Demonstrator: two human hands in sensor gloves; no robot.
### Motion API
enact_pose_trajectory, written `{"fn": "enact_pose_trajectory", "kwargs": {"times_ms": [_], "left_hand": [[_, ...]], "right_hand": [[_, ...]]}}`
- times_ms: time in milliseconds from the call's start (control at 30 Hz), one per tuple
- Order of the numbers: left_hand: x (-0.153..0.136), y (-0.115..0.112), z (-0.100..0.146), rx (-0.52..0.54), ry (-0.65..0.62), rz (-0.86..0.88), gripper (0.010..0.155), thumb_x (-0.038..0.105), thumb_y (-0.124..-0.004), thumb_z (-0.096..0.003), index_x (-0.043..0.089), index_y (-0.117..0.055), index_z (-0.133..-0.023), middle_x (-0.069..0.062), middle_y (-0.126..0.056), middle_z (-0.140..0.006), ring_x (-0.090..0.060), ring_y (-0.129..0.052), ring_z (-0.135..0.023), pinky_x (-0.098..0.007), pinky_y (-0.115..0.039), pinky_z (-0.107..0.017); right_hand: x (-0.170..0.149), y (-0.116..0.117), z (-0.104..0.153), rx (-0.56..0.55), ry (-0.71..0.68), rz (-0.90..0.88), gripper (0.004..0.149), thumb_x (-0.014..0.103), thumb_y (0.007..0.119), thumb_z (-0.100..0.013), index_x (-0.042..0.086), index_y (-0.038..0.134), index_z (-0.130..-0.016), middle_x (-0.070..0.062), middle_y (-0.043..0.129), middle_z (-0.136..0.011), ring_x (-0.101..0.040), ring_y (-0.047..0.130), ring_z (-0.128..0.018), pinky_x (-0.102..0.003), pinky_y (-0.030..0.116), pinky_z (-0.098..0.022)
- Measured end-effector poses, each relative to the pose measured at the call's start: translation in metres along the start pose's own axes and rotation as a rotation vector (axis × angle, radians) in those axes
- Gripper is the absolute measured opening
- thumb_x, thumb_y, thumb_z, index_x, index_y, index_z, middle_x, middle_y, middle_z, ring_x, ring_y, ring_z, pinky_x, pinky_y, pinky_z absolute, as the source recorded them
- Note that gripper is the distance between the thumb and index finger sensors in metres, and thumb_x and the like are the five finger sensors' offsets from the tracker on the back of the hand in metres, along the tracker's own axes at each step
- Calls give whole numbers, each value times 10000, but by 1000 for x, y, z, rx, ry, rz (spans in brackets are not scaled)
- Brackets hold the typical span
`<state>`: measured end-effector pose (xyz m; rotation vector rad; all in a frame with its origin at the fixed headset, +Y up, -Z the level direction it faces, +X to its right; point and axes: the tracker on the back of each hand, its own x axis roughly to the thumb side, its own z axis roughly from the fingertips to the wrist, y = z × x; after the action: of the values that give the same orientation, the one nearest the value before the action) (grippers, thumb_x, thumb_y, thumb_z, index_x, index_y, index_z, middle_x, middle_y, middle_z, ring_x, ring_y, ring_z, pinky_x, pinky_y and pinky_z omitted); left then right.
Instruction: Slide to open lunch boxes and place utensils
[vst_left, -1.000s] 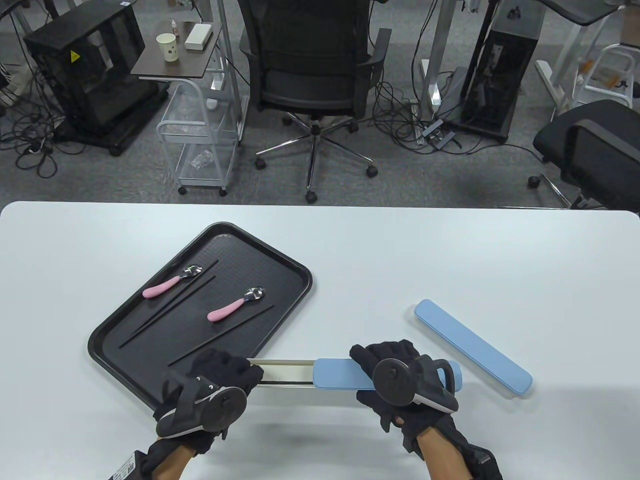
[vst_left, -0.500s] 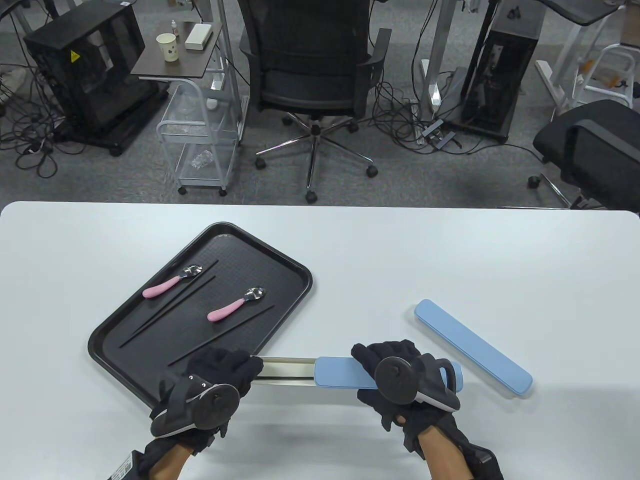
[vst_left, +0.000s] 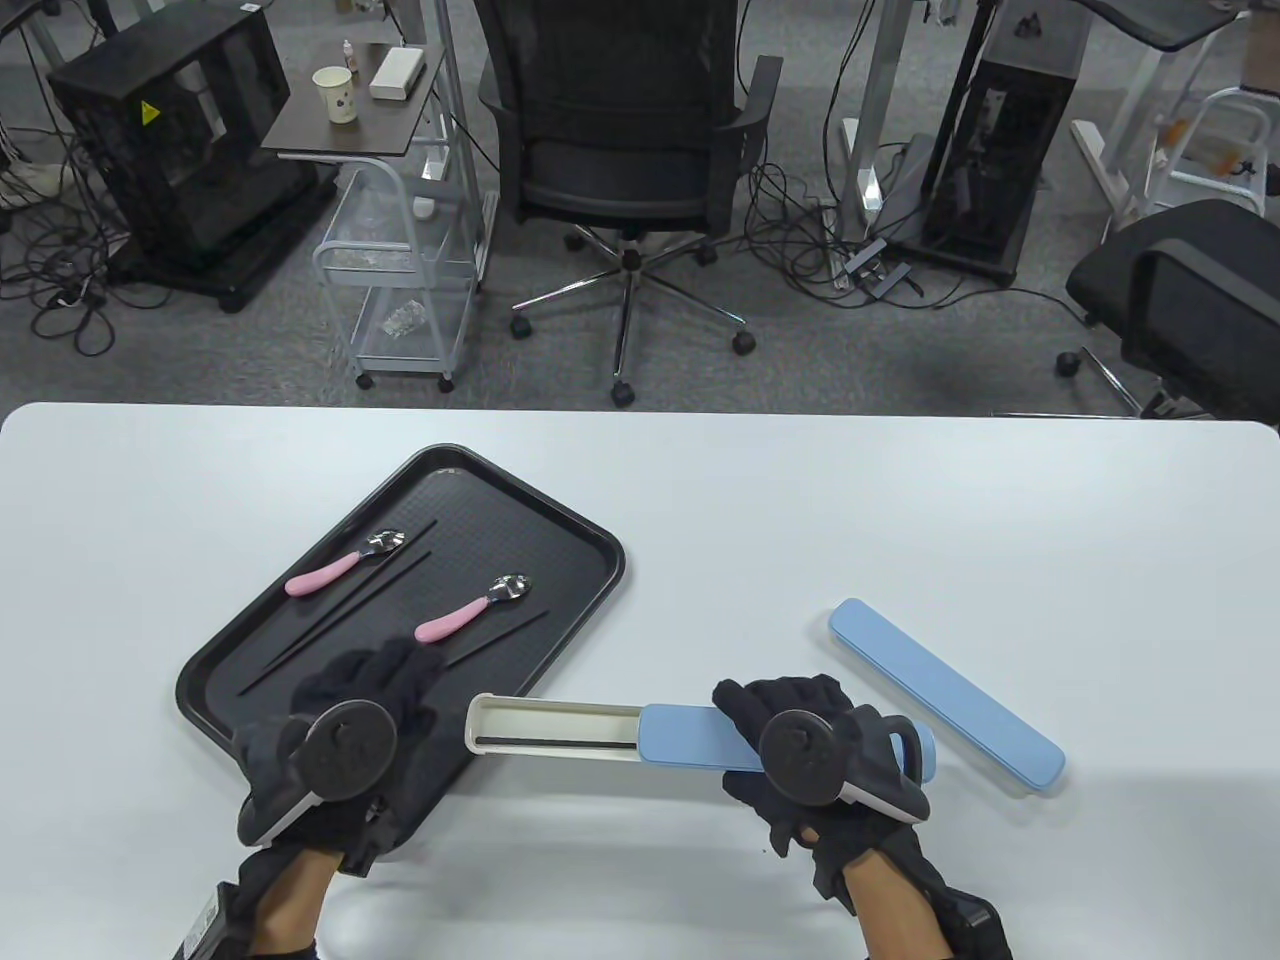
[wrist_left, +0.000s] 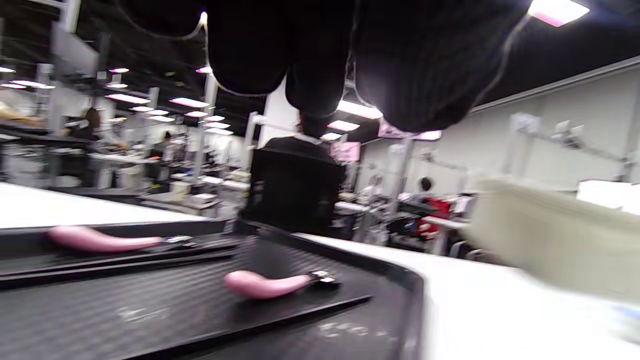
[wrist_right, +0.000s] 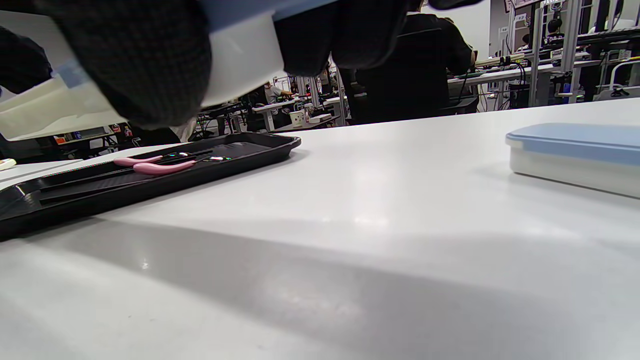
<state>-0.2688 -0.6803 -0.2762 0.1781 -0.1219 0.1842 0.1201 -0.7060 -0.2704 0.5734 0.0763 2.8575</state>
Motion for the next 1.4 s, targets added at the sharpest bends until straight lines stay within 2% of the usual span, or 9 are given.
{"fn": "enact_pose_trajectory", "kwargs": {"times_ms": [100, 167, 300, 500, 733, 833, 933, 1167, 1400], "left_hand": [[-14, -8, -12, -74, 116, -40, 653, 444, -869, -393, 347, -646, -998, -6, -683, -1079, -321, -665, -933, -531, -515, -662], [-22, -18, -20, -188, 185, -78, 699, 445, -869, -399, 360, -574, -1027, 10, -594, -1115, -324, -606, -955, -531, -478, -673], [-33, -34, -28, -240, 285, -138, 733, 451, -870, -397, 347, -539, -1043, 15, -556, -1129, -323, -603, -953, -529, -481, -670], [-38, -56, -41, -330, 395, -235, 676, 438, -872, -398, 317, -623, -1015, -18, -728, -1041, -329, -695, -897, -536, -525, -646], [-34, -80, -52, -452, 436, -366, 649, 434, -869, -401, 316, -655, -1003, -22, -765, -1022, -331, -716, -889, -537, -539, -641], [-35, -89, -53, -529, 470, -471, 634, 439, -860, -407, 308, -667, -996, -27, -798, -993, -321, -735, -876, -532, -551, -639], [-34, -91, -53, -509, 463, -472, 613, 423, -858, -405, 280, -698, -979, -49, -811, -975, -317, -753, -862, -533, -564, -632], [-19, -104, -52, -504, 411, -594, 501, 351, -793, -429, 191, -720, -898, -72, -838, -863, -299, -792, -798, -536, -582, -618], [-17, -107, -52, -511, 395, -611, 421, 335, -785, -434, 196, -743, -829, -44, -861, -801, -292, -817, -767, -539, -592, -611]], "right_hand": [[-1, -2, 0, -7, 1, -1, 782, 447, 894, -432, 295, 467, -1070, -98, 552, -1060, -397, 560, -1002, -660, 363, -747], [-2, -2, 1, -10, 3, -2, 782, 447, 894, -433, 295, 467, -1070, -97, 552, -1061, -396, 560, -1003, -660, 363, -747], [-3, -3, 2, -12, 4, -2, 781, 447, 894, -433, 296, 468, -1069, -98, 552, -1061, -397, 560, -1002, -660, 363, -746], [-9, -1, 2, -4, 17, -13, 781, 448, 894, -434, 294, 468, -1070, -98, 554, -1060, -397, 562, -1002, -660, 366, -746], [-13, -2, 3, -7, 26, -21, 782, 449, 894, -433, 296, 468, -1070, -98, 554, -1061, -398, 562, -1002, -660, 366, -745], [-14, -2, 3, -9, 30, -21, 782, 448, 894, -433, 295, 467, -1070, -97, 553, -1061, -397, 561, -1003, -659, 367, -745], [-14, 2, 1, 12, 28, -25, 781, 449, 894, -433, 295, 468, -1070, -97, 553, -1061, -396, 561, -1003, -660, 367, -745], [-15, 1, 2, 8, 32, -25, 780, 448, 894, -434, 295, 468, -1070, -98, 554, -1061, -396, 560, -1003, -660, 366, -746], [-15, 0, 2, 9, 38, -22, 781, 448, 895, -433, 294, 470, -1069, -97, 555, -1060, -396, 562, -1002, -660, 367, -745]]}}
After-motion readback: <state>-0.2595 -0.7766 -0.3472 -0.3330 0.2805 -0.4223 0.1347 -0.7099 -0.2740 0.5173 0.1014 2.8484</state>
